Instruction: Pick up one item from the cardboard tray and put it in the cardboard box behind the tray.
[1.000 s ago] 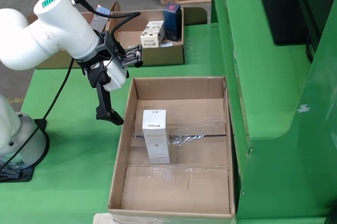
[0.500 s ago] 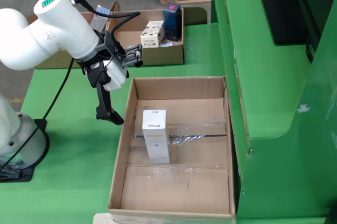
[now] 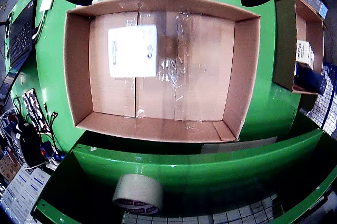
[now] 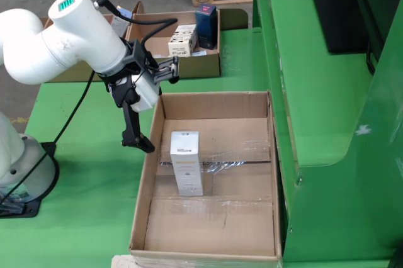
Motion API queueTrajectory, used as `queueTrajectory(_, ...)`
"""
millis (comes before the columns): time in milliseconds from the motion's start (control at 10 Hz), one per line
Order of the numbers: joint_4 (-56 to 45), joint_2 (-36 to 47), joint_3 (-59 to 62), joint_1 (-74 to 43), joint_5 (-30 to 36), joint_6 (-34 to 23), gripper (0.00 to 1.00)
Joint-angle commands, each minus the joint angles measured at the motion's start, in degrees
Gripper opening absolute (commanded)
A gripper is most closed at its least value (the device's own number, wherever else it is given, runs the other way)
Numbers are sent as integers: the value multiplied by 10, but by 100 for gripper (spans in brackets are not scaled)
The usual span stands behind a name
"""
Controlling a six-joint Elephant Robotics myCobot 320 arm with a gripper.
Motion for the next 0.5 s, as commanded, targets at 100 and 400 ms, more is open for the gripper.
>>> queueTrajectory(100,-15,-64,124,-39,12,-26,100)
queueTrajectory(400,-28,-94,162,-41,16,-36,100)
